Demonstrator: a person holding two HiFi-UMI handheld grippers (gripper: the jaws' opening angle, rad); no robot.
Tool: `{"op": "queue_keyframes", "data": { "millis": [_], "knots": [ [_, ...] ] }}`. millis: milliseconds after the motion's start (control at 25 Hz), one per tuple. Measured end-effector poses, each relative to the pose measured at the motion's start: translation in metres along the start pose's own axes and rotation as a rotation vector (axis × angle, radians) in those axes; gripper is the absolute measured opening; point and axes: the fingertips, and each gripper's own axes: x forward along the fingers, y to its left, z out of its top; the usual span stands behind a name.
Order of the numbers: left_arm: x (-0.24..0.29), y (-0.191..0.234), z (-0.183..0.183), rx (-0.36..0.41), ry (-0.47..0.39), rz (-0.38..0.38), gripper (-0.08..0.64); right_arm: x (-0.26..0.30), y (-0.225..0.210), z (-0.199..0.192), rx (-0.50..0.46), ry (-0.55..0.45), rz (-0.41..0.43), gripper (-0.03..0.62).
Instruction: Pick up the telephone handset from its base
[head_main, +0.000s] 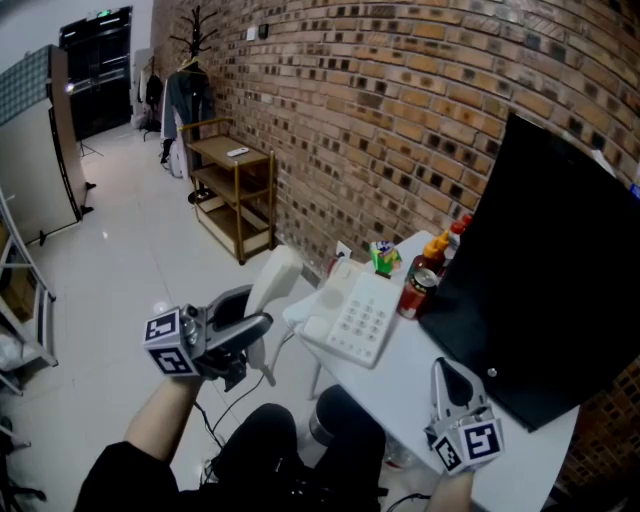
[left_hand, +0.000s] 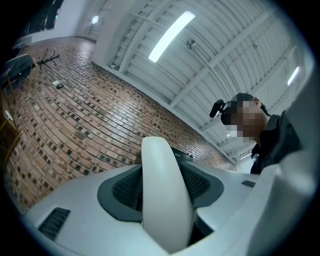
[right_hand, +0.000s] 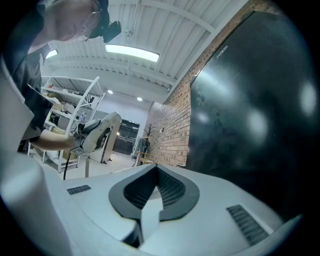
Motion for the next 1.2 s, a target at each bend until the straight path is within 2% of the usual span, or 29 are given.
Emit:
{"op": "queue_keyframes", "data": {
  "millis": [280, 880, 1200],
  "knots": [
    [0.003, 0.003, -0.010, 0.021, 0.045, 0.011, 0.241, 0.000, 0.000, 0.001, 0.006, -0.008, 0.002, 0.008],
    [0.004, -0.003, -0.010, 0.036, 0.049, 0.000, 0.241, 0.003, 0.007, 0.000, -0.008, 0.003, 0.020, 0.008],
    [0.003, -0.001, -0.011, 0.027, 0.052, 0.002, 0.241, 0.001, 0.004, 0.000, 0.000, -0.003, 0.004, 0.008]
  ]
}}
